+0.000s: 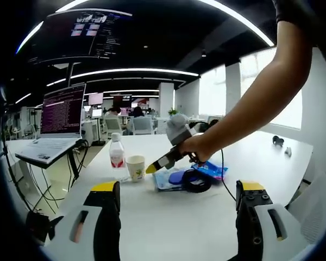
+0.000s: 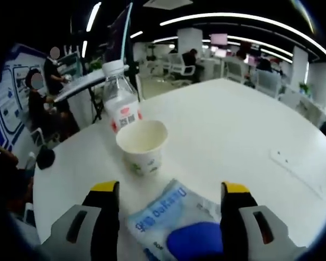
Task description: Arrange the tabletop items into an orderly group along one side of the table until the central work area is clear of visible clutter.
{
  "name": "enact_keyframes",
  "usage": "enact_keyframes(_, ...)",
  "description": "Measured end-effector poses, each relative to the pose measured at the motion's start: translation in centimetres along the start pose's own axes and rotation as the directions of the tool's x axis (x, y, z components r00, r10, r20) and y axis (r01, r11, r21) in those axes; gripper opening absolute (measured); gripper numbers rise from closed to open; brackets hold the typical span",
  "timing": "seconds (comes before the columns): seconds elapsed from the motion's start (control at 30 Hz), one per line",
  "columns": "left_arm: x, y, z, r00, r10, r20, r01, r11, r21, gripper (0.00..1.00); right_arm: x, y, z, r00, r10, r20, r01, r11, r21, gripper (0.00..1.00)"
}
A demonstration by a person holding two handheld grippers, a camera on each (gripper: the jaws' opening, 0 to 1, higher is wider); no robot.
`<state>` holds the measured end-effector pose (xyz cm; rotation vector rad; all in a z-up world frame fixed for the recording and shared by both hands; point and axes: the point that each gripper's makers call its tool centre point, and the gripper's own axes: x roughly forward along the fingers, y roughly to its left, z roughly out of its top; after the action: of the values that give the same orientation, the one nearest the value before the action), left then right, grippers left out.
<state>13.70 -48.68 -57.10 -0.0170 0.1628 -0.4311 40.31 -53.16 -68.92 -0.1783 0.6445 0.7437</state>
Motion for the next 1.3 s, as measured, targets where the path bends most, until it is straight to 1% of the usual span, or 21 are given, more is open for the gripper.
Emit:
enact_keyframes(0.13,0.0,0.0,0.0,1.000,0.001,0.002,-0.001,1.000,0.001,0.87,-0.3,0.1,0.0,1.000,0.011,0.008,-0.011,1.000,-0.008,0.82)
enact_keyframes(0.17,0.0,0.0,0.1,1.000,0.001,0.005,-0.001,1.000,0.001,0.87,-0.6,0.2,0.0,1.000,0.016,0.011,-0.016,1.000,-0.003,0.85)
enact_keyframes(0.2,0.0,0.0,0.1,1.000,0.001,0.005,-0.001,1.000,0.002,0.87,-0.8,0.3,0.0,1.000,0.019,0.012,-0.019,1.000,0.010,0.90)
enact_keyframes(0.23,0.0,0.0,0.0,1.000,0.002,0.003,-0.002,1.000,0.004,0.87,-1.2,0.2,0.2,1.000,0.013,0.028,-0.014,1.000,0.025,0.94)
enact_keyframes(0.27,0.0,0.0,0.0,1.000,0.001,0.003,-0.001,1.000,0.005,0.87,-1.5,0.0,0.4,0.999,0.008,0.048,-0.009,1.000,0.029,0.95)
enact_keyframes(0.3,0.0,-0.1,0.1,1.000,-0.002,0.005,0.002,1.000,0.006,0.87,-1.9,-0.1,0.6,0.998,0.007,0.059,-0.008,1.000,0.030,0.95)
enact_keyframes(0.37,0.0,-0.1,0.0,1.000,-0.003,0.002,0.003,1.000,0.010,0.87,-2.4,-0.3,0.6,0.998,0.004,0.059,-0.006,0.999,0.032,0.96)
enact_keyframes(0.5,0.0,-0.3,0.0,1.000,-0.011,0.003,0.010,1.000,0.014,0.87,-3.4,-1.2,0.1,0.997,-0.004,0.071,0.001,0.999,0.046,0.98)
enact_keyframes(0.6,0.0,-0.4,0.0,1.000,-0.014,0.002,0.014,1.000,0.017,0.87,-4.4,-1.3,-0.1,0.997,-0.003,0.073,-0.001,0.998,0.057,0.99)
enact_keyframes(0.7,0.0,-0.5,0.0,1.000,-0.019,0.002,0.019,1.000,0.021,0.87,-5.5,-1.9,-0.7,0.998,-0.013,0.069,0.008,0.997,0.071,1.00)
enact_keyframes(0.8,0.0,-0.5,-0.1,1.000,-0.021,0.001,0.021,0.999,0.025,0.87,-7.0,-1.3,-1.4,0.997,-0.021,0.080,0.014,0.996,0.086,1.00)
enact_keyframes(0.87,0.0,-0.5,-0.1,1.000,-0.021,0.001,0.021,0.999,0.029,0.87,-7.4,-1.7,-1.7,0.996,-0.028,0.082,0.020,0.995,0.101,1.00)
enact_keyframes(0.93,0.0,-0.5,-0.1,1.000,-0.021,0.001,0.021,0.999,0.033,0.87,-8.3,-1.6,-1.8,0.994,-0.035,0.107,0.021,0.992,0.127,1.00)
enact_keyframes(1.07,0.0,-0.6,-0.1,1.000,-0.023,0.001,0.023,0.999,0.040,0.87,-10.0,-1.3,-2.9,0.994,-0.048,0.101,0.034,0.991,0.133,1.00)
enact_keyframes(1.2,0.0,-0.7,-0.1,1.000,-0.025,-0.002,0.025,0.999,0.047,0.87,-11.8,-1.7,-3.8,0.990,-0.087,0.111,0.068,0.985,0.159,1.00)
enact_keyframes(1.3,0.0,-0.8,-0.1,1.000,-0.029,-0.005,0.029,0.998,0.057,0.87,-12.9,-2.0,-4.5,0.989,-0.100,0.111,0.078,0.980,0.185,1.00)
